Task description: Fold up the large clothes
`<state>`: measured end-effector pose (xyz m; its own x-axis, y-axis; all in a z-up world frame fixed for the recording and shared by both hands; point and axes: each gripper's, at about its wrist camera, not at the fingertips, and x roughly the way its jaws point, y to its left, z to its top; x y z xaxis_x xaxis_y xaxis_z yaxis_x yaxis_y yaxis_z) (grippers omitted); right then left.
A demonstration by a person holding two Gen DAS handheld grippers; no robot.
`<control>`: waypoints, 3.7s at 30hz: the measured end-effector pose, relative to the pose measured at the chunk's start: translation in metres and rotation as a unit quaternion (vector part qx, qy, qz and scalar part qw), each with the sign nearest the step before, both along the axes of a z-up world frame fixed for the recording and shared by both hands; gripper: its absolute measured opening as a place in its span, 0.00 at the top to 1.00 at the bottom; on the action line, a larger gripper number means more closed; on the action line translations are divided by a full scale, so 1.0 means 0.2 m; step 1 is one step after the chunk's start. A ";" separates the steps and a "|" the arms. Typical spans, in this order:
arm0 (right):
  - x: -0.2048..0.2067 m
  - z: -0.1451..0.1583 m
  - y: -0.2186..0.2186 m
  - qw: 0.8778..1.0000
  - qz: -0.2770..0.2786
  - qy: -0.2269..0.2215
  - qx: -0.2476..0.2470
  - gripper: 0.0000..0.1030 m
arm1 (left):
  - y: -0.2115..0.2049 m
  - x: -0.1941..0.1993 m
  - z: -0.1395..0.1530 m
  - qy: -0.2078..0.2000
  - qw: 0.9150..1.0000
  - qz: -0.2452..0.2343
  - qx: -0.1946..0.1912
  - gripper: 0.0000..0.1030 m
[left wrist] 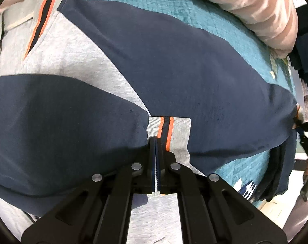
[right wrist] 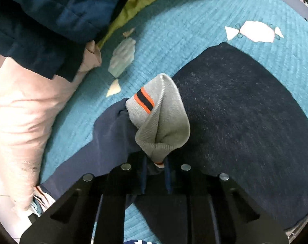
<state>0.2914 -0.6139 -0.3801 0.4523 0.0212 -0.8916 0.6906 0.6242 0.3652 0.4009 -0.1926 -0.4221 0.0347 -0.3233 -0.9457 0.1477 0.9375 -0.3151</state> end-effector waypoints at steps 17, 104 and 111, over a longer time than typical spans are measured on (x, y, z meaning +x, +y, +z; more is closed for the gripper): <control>-0.10 0.67 0.92 0.974 0.196 -0.114 0.020 0.89 | 0.06 -0.06 0.30 -0.013 1.000 -0.004 -0.010 0.98; 0.35 -0.22 2.25 0.910 0.393 0.106 -0.080 1.00 | 1.37 -0.10 0.05 0.004 0.991 0.130 0.037 0.97; 0.34 -0.32 2.17 0.921 0.373 0.095 -0.058 1.00 | 1.34 -0.10 0.00 -0.011 0.990 0.132 0.051 0.97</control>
<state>0.3596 -0.1793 -0.4444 0.1860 0.1616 -0.9692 0.0988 0.9783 0.1821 0.3800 0.0748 -0.4218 0.1259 -0.2032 -0.9710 -0.1010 0.9711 -0.2163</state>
